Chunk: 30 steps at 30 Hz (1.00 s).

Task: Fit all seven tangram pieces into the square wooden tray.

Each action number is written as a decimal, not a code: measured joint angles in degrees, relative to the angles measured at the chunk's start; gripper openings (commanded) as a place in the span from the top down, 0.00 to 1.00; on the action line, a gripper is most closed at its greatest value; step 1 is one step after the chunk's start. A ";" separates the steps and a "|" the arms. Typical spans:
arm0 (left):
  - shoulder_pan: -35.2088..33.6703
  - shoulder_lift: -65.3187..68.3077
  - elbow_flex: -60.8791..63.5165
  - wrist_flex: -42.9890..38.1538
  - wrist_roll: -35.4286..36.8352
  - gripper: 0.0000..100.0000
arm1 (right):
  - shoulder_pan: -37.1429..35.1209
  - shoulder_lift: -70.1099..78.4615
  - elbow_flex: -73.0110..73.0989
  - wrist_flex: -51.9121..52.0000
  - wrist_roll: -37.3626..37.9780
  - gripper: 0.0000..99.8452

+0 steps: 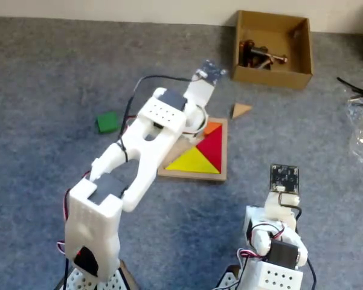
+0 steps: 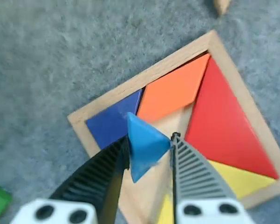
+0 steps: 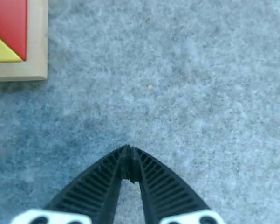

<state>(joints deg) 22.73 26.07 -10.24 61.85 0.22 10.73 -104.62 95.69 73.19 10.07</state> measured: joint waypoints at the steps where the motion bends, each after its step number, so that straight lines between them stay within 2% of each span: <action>1: 0.00 1.05 0.00 -0.53 0.26 0.98 | 0.00 0.00 0.00 0.00 0.00 0.99; 17: 0.00 4.48 -0.09 -2.11 1.05 0.97 | 0.00 0.00 0.00 0.00 0.00 0.99; 23: 0.00 4.48 -0.09 -2.11 1.05 0.86 | 0.00 0.00 0.00 0.00 0.00 0.99; 30: 0.18 4.48 -0.09 -0.53 1.05 0.81 | 0.00 0.00 0.00 0.00 0.00 0.99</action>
<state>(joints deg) 22.90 30.55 -10.33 61.32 1.27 10.73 -104.62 95.69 73.19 10.07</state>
